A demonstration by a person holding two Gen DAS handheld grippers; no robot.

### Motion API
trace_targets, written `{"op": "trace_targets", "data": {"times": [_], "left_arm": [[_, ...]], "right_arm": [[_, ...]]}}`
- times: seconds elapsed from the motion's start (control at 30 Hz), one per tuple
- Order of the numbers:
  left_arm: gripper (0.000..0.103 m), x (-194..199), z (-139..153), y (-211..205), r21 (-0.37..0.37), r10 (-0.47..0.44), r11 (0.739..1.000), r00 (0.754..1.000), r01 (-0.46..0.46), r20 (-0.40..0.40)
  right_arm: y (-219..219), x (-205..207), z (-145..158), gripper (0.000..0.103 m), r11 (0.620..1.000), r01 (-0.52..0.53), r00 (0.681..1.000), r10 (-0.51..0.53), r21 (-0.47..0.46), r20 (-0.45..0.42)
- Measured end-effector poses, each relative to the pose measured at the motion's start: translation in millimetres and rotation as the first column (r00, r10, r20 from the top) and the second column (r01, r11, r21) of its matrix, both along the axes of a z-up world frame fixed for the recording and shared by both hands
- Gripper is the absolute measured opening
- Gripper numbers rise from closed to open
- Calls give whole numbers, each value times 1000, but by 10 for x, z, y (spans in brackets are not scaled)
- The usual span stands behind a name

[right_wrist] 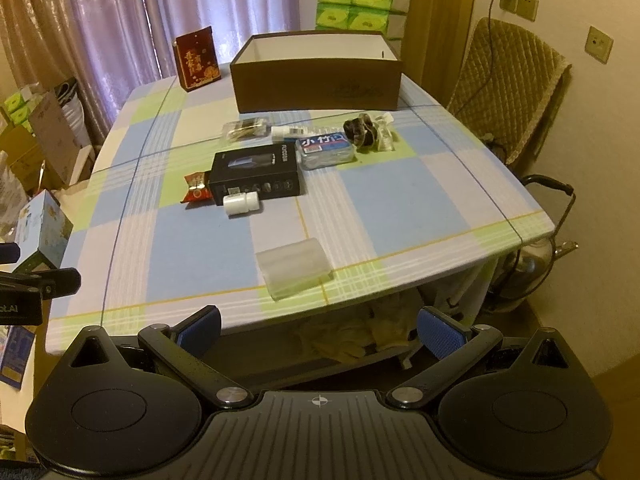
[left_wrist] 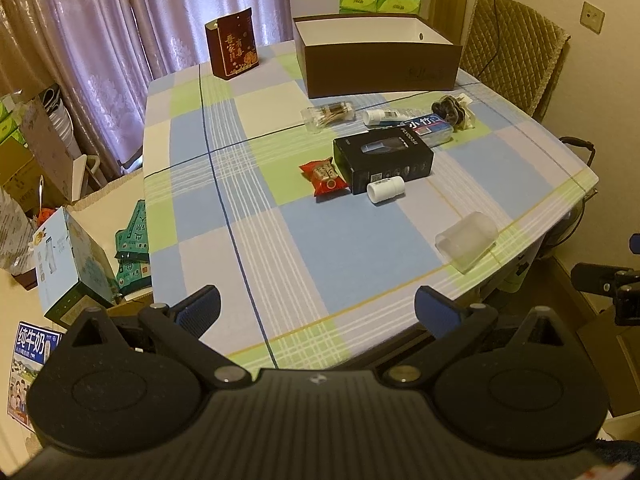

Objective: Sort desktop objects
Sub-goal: 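Move both tools toward the clear plastic cup and white pill bottle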

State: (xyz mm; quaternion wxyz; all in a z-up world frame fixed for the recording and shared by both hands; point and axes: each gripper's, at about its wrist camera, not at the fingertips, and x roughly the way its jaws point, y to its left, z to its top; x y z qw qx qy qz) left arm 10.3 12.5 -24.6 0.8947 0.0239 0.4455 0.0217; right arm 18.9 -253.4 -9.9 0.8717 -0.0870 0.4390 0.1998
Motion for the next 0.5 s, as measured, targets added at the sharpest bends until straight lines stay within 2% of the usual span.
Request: {"op": "trace_targets", "data": {"times": [0.5], "left_arm": [[102,71,-96,79,-2,6,1000,1000,-6,-31]], "right_arm": [[81,66,-47,101,999,-20,1000,19,27,13]]}}
